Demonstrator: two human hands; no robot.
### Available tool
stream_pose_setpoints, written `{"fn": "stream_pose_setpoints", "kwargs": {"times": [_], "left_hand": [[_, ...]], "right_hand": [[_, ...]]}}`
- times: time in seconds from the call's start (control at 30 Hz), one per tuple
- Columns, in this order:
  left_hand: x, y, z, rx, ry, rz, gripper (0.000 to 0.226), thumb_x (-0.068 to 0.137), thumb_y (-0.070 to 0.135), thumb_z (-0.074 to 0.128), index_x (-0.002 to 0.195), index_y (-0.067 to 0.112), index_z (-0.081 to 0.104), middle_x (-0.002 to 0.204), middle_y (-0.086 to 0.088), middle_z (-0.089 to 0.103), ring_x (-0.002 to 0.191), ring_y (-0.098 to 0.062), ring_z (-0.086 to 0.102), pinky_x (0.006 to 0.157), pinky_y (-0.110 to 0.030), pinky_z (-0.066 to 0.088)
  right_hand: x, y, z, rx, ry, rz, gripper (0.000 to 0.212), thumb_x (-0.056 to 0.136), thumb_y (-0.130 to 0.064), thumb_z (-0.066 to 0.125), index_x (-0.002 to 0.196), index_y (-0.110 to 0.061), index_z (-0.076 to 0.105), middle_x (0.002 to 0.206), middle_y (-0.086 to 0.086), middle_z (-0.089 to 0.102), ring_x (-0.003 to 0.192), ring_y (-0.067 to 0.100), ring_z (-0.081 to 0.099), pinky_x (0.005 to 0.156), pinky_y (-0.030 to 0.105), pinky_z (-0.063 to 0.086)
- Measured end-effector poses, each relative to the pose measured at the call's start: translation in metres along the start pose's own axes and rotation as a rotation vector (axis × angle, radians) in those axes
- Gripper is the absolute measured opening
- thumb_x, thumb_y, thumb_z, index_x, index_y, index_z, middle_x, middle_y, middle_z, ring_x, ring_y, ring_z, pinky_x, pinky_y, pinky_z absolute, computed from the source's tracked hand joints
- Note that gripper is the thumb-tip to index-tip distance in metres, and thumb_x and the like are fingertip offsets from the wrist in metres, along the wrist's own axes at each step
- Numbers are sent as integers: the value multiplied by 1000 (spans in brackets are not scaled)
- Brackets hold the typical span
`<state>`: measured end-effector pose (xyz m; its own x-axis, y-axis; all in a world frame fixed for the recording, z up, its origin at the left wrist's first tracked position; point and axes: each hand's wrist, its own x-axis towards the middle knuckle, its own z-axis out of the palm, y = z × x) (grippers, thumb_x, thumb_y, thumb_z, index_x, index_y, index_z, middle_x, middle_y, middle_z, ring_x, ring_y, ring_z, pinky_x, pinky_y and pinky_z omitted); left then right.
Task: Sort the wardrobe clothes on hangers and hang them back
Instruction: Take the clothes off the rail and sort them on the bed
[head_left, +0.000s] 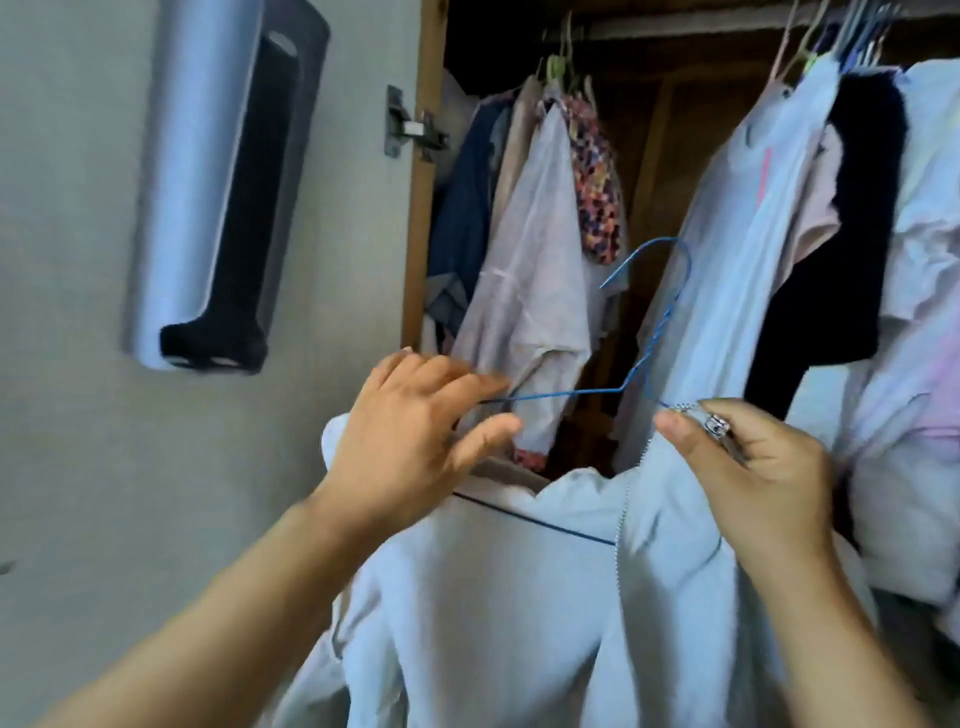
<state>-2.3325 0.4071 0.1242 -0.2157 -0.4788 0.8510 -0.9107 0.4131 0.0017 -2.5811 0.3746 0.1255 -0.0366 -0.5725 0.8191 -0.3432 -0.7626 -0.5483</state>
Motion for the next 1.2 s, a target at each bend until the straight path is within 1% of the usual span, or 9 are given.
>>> {"fn": "stream_pose_setpoints", "kwargs": {"times": [0.07, 0.13, 0.3, 0.5, 0.6, 0.73, 0.87, 1.03, 1.2], "left_hand": [[-31, -7, -29, 85, -48, -181, 64, 85, 70, 28, 109, 25, 67, 94, 1, 67, 87, -27, 63, 74, -35, 46], [-55, -3, -50, 134, -84, -346, 66, 78, 75, 22, 95, 30, 66, 87, 5, 67, 84, -24, 64, 62, -31, 42], [-99, 24, -88, 363, -29, -359, 47, 89, 56, 33, 68, 22, 58, 58, 4, 60, 50, -22, 58, 42, -22, 30], [-165, 35, -161, 550, 119, -551, 45, 92, 47, 40, 60, 16, 49, 54, -1, 52, 48, -30, 51, 45, -24, 29], [-212, 36, -207, 595, 176, -699, 48, 93, 48, 36, 63, 12, 50, 60, -3, 49, 55, -30, 49, 51, -29, 30], [-264, 43, -258, 615, 294, -867, 43, 90, 45, 46, 73, 10, 65, 72, -3, 55, 70, -21, 50, 63, -33, 38], [-300, 62, -323, 560, 400, -967, 18, 86, 30, 63, 94, 15, 71, 90, 0, 61, 75, 4, 53, 70, -2, 35], [-371, 94, -418, 589, 252, -1149, 37, 85, 60, 36, 113, 44, 55, 115, 17, 60, 103, 7, 53, 89, -1, 33], [-419, 131, -459, 526, 414, -1305, 48, 64, 90, 41, 98, 61, 60, 97, 20, 69, 86, 7, 61, 78, -7, 44]], "right_hand": [[-12, -4, 11, 83, -62, -6, 11, 72, -43, 71, 70, -33, 66, 60, -2, 54, 53, -2, 40, 51, 9, 32], [-21, -11, 23, 142, -116, -24, 16, 72, -43, 69, 70, -28, 68, 63, -12, 61, 56, -5, 45, 55, 6, 35], [-49, -42, 61, 286, -245, -104, 9, 72, -39, 69, 75, -35, 61, 63, -30, 61, 58, -13, 50, 59, 2, 36], [-89, -71, 105, 365, -397, -203, 12, 75, -35, 72, 75, -24, 68, 67, -8, 65, 64, -8, 54, 63, 5, 39], [-107, -82, 127, 326, -535, -297, 37, 80, -47, 60, 74, -11, 67, 64, -4, 59, 63, 7, 52, 60, 14, 39], [-156, -132, 172, 352, -642, -305, 38, 84, -52, 50, 79, -16, 61, 65, -5, 57, 61, 16, 51, 60, 35, 45], [-197, -189, 216, 640, -655, -276, 23, 85, -41, 57, 89, -20, 66, 77, -12, 66, 70, 9, 60, 68, 32, 49], [-230, -252, 278, 960, -830, -250, 25, 82, -41, 63, 87, -16, 67, 77, -9, 67, 70, 5, 61, 69, 22, 47], [-246, -310, 319, 1134, -1047, -297, 12, 80, -39, 69, 86, -29, 64, 79, -24, 66, 72, -4, 60, 68, 7, 44]]}}
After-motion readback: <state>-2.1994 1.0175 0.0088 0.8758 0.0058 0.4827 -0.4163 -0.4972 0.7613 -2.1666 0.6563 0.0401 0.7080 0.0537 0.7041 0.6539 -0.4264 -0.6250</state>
